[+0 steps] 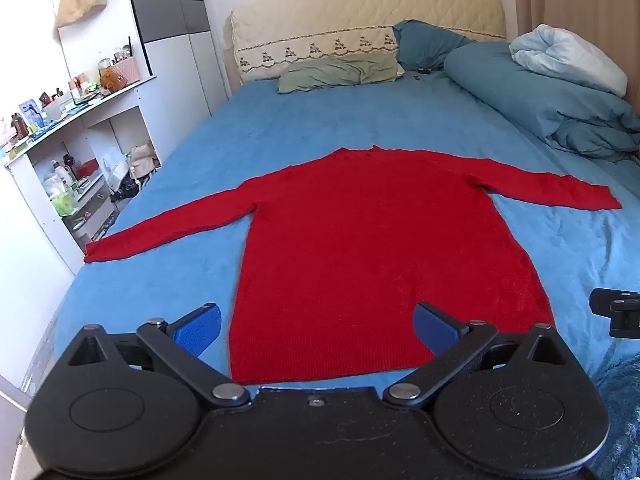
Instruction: Fold small clothes
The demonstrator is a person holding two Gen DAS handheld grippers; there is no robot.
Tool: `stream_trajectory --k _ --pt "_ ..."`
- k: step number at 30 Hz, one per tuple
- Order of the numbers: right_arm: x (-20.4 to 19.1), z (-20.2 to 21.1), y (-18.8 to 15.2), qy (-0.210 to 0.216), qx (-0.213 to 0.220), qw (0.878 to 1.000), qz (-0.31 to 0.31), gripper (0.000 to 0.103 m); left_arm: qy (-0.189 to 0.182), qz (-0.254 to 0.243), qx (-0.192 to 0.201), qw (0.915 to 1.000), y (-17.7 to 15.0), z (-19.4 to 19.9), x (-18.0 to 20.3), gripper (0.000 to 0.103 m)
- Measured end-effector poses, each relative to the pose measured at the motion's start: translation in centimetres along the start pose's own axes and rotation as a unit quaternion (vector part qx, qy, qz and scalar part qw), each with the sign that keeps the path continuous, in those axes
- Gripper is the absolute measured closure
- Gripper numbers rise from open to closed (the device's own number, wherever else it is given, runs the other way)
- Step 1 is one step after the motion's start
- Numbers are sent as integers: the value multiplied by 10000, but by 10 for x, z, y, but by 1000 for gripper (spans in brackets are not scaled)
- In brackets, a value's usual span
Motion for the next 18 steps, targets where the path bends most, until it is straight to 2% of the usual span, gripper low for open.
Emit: stream_trajectory --k 18 --pt "2 -1 -2 62 7 10000 -21 0 -2 59 67 10000 -1 8 4 0"
Point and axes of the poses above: each gripper's, at about its wrist camera, not at the fingertips, and z roughly against the way its jaws point, x to its right, y to its top, the point moved 6 cm from there along -z, roughly the way its jaws point, and after that the axes turned 13 degrees about -x, right-handed, at the moved point
